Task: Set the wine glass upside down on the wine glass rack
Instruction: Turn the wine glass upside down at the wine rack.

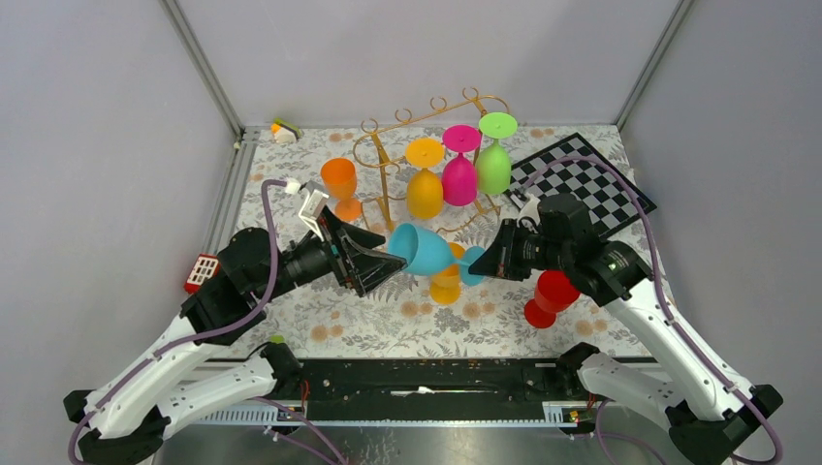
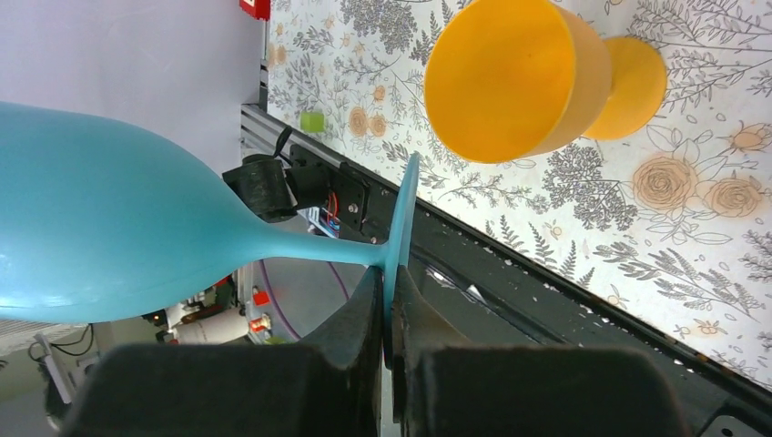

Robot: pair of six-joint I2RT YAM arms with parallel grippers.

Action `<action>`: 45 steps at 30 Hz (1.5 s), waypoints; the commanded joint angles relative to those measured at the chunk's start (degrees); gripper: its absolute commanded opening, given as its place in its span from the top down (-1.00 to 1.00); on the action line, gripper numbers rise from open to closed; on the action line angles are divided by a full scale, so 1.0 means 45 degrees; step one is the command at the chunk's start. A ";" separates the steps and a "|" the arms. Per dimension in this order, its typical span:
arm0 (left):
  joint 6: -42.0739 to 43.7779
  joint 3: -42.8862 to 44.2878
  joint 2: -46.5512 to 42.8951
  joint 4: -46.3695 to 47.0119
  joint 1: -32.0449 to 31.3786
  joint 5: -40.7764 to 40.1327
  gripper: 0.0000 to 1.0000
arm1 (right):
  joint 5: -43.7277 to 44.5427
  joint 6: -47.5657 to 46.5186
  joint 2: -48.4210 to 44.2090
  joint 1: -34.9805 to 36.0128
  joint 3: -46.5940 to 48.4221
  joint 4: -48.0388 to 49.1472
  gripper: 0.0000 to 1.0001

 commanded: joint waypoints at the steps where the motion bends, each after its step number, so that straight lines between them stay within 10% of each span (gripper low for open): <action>1: 0.0574 0.0299 -0.0231 -0.0346 0.0006 -0.0676 -0.98 | 0.0473 -0.1018 -0.0326 -0.0022 0.0574 -0.0457 1.00; 28: -0.0857 -0.0154 -0.0208 -0.4026 0.0367 -0.4177 -0.98 | 0.4732 -0.6784 -0.1956 -0.0031 0.2677 -0.2535 1.00; 45: -0.1988 -0.1543 0.0347 -0.4500 0.3284 -0.0680 -0.98 | 0.6959 -0.9941 -0.2984 -0.0031 0.2321 -0.1332 1.00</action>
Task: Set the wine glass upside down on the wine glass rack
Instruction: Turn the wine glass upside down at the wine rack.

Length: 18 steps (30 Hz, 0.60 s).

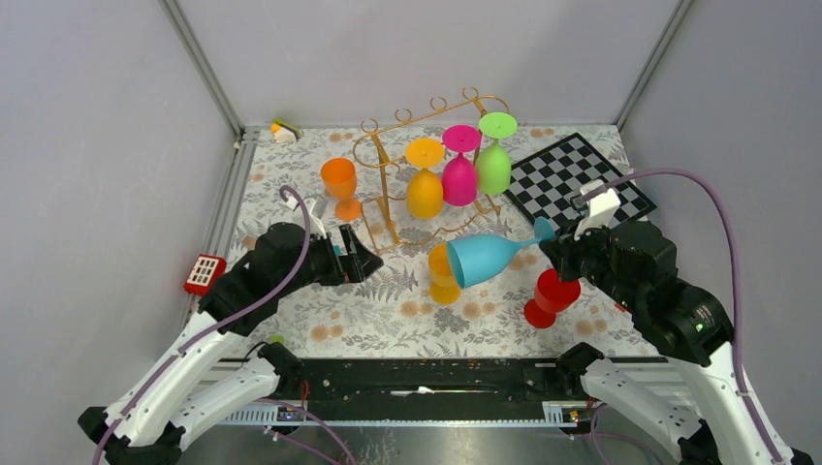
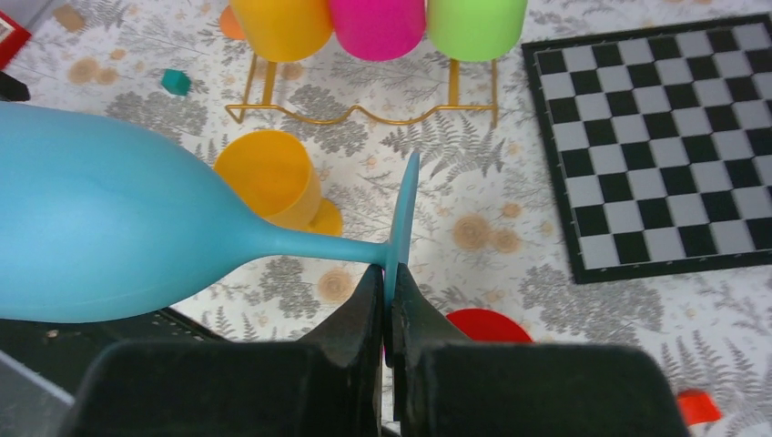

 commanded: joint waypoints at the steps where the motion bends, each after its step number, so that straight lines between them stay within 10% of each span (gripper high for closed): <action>1: -0.0323 -0.0385 0.0247 0.0406 0.0838 0.1865 -0.98 | 0.0541 -0.1751 0.0253 -0.0026 0.0279 0.1027 1.00; 18: 0.0685 0.0059 -0.0402 -0.0345 0.1514 0.0542 -0.98 | -0.0491 -0.6556 0.2620 -0.0011 0.1989 0.2182 1.00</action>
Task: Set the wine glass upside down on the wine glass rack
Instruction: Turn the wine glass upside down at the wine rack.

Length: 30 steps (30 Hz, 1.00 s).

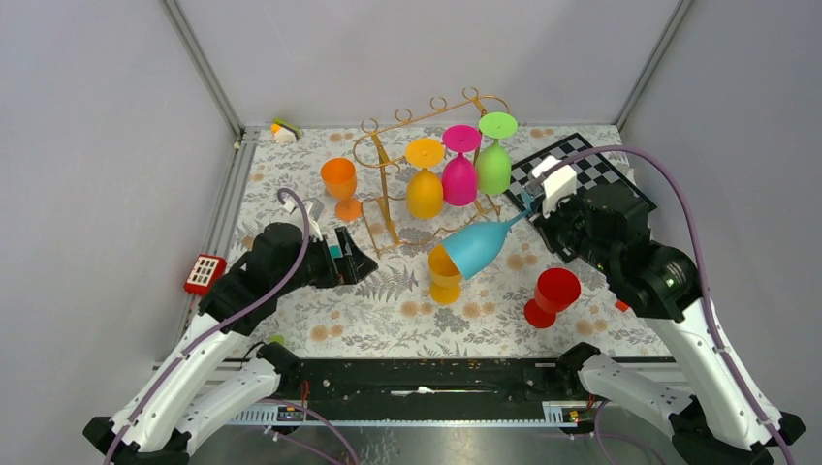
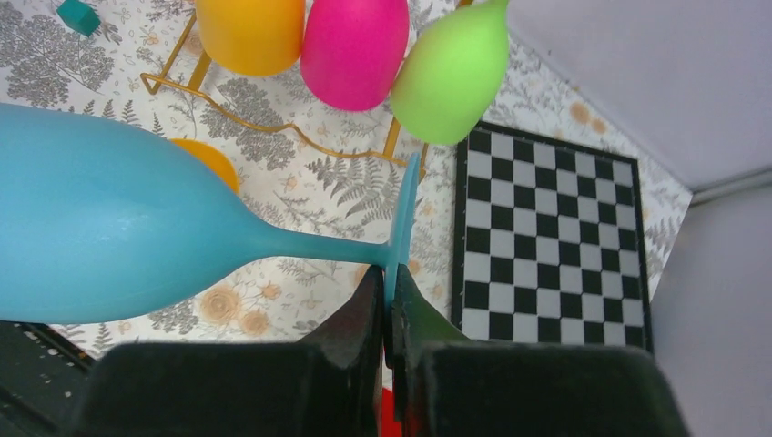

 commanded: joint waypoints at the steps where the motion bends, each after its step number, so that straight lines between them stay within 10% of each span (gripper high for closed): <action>1: 0.0496 0.0649 -0.0440 -0.0093 0.0102 -0.0978 -0.98 | -0.0688 -0.1646 0.0396 -0.0012 0.0749 0.1434 1.00; 14: 0.0975 0.1179 -0.1057 -0.0894 0.0116 -0.2211 -0.98 | -0.0081 -0.4463 0.1266 0.2532 0.0644 0.3007 1.00; 30: -0.0075 0.1907 -0.1013 -0.1423 0.0115 -0.1880 -0.98 | 0.5581 -0.7915 0.1459 0.8941 -0.2305 0.5228 1.00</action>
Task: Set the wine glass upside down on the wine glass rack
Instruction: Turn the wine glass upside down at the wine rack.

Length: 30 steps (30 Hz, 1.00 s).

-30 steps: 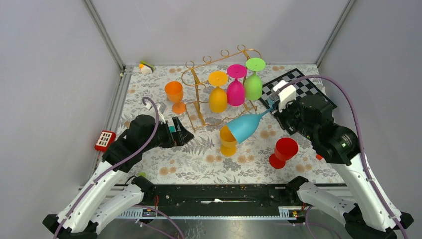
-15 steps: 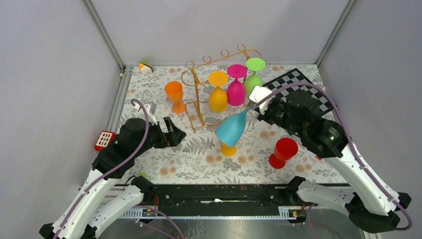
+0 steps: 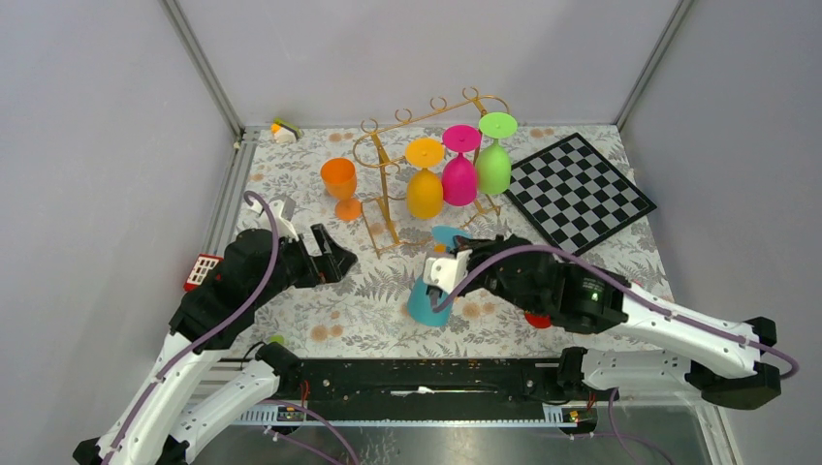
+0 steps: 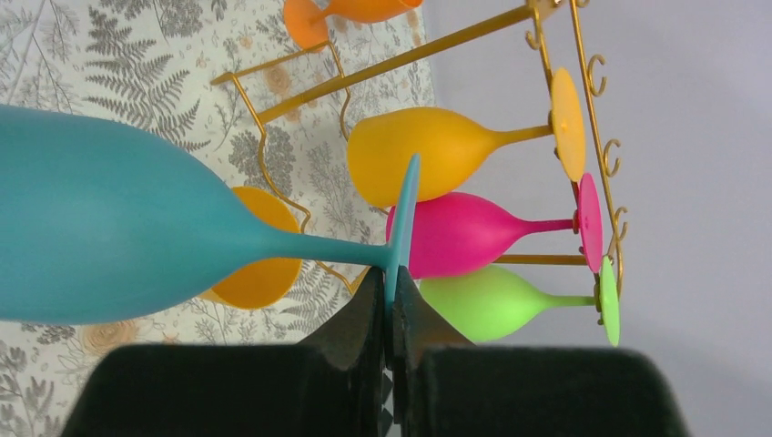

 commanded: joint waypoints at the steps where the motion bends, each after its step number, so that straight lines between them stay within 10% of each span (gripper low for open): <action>1: -0.0832 0.0492 0.0031 0.0413 0.0057 0.0587 -0.98 | 0.2466 -0.1109 -0.0054 0.1279 -0.0660 0.1557 1.00; 19: -0.3941 0.0162 0.0046 0.2376 0.0057 0.4523 -0.80 | 0.7550 -0.2490 0.1671 0.5223 -0.2063 0.5691 1.00; 30: -0.4943 0.0549 0.0083 0.3442 0.0060 0.6302 -0.58 | 0.9511 -0.8010 0.3494 0.6440 -0.4001 1.4224 1.00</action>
